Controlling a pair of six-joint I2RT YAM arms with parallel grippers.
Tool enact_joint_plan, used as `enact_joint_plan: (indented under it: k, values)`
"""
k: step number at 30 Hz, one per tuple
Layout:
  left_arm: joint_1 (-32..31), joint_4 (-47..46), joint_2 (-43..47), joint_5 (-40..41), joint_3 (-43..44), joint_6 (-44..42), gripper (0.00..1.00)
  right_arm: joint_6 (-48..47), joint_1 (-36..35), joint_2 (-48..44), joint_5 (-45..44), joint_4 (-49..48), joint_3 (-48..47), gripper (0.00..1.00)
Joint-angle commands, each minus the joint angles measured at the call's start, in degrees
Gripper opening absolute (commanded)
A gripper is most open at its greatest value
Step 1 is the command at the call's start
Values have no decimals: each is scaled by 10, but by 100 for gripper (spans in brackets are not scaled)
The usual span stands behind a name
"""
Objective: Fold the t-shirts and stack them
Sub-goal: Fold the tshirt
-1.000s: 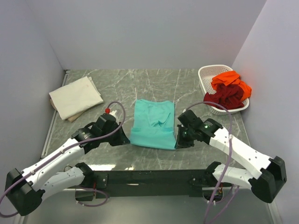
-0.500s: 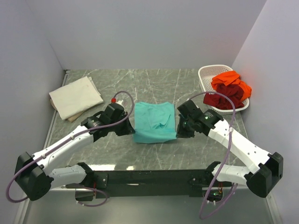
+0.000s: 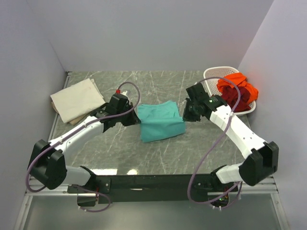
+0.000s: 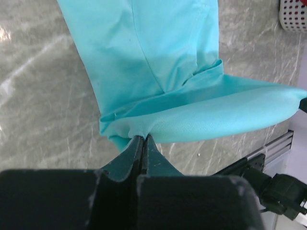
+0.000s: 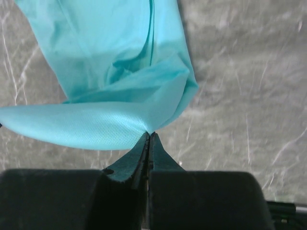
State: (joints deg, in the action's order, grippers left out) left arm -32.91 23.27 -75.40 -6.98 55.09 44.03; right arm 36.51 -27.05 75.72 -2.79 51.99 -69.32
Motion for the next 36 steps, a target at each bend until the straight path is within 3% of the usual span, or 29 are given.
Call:
enact_joint_plan:
  k: [1,11,24,30,36]
  values:
    - [26,-52,-26,-34,26,-24,0,-51,23,39,-14,-36,-49,0]
    - [91,-80,-83,-75,64,-38,0,-94,54,164,-5,-43,-168,0]
    - [135,-100,-150,-136,102,-47,0,-117,74,245,9,-30,-267,0]
    - [134,-100,-120,-171,67,-49,0,-108,74,189,43,-31,-200,0]
    - [118,-110,-51,-186,-33,-39,0,-81,52,92,63,-42,-55,0]
